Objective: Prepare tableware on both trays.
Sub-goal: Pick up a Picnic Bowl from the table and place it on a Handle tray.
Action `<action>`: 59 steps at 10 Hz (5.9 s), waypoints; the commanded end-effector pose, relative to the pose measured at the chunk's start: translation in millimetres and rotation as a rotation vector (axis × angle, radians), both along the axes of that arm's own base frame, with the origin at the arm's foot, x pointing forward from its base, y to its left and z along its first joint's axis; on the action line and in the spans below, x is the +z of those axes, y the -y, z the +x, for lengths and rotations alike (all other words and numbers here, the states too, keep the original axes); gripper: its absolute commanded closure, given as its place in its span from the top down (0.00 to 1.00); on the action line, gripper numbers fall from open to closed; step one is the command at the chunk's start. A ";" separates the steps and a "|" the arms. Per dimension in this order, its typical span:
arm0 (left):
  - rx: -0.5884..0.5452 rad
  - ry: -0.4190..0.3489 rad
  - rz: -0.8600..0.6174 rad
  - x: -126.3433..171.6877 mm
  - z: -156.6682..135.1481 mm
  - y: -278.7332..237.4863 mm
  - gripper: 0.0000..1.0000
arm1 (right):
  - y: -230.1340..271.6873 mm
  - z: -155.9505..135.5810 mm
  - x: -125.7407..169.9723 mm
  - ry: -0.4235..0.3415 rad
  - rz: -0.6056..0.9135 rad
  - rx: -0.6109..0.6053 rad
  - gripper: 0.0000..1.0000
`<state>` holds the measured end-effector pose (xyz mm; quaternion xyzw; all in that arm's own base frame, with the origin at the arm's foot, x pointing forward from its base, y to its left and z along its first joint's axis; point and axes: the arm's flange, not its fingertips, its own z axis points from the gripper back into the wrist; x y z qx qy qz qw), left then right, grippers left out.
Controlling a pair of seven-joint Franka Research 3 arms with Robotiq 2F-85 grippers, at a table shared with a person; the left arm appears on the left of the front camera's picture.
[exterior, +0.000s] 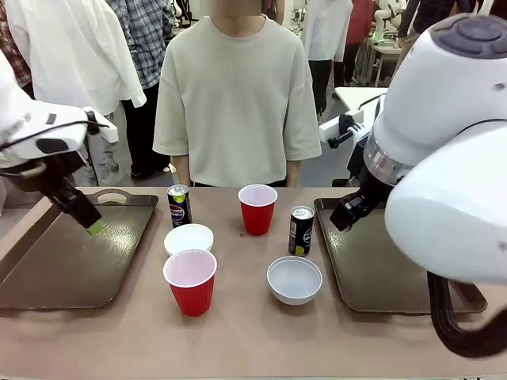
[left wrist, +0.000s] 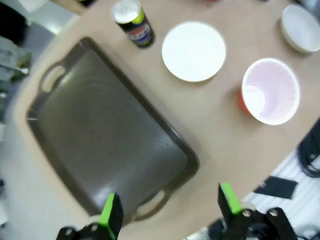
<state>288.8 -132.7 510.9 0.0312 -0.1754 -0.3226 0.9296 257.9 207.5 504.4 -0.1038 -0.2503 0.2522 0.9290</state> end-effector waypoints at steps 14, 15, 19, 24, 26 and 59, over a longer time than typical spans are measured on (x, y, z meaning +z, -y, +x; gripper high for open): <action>0.202 -0.379 -1.143 -23.8 48.2 -144.2 1.00 | 205.7 -10.2 -54.2 -0.190 1.243 -0.127 1.00; 0.199 -0.370 -1.151 -25.1 50.6 -143.6 1.00 | 204.2 -4.0 -61.5 -0.238 1.238 -0.131 1.00; 0.213 -0.322 -1.129 -16.0 39.8 -143.7 1.00 | 200.2 -5.9 -87.7 -0.331 1.245 -0.137 1.00; 0.234 -0.345 -1.132 -11.7 45.8 -143.4 1.00 | 230.8 79.7 -27.5 -0.360 1.241 -0.151 1.00; 0.234 -0.345 -1.132 -11.7 45.8 -143.4 1.00 | 230.8 79.7 -27.5 -0.360 1.241 -0.151 1.00; 0.234 -0.345 -1.132 -11.7 45.8 -143.4 1.00 | -34.0 135.7 -169.7 -0.616 0.321 -0.413 0.51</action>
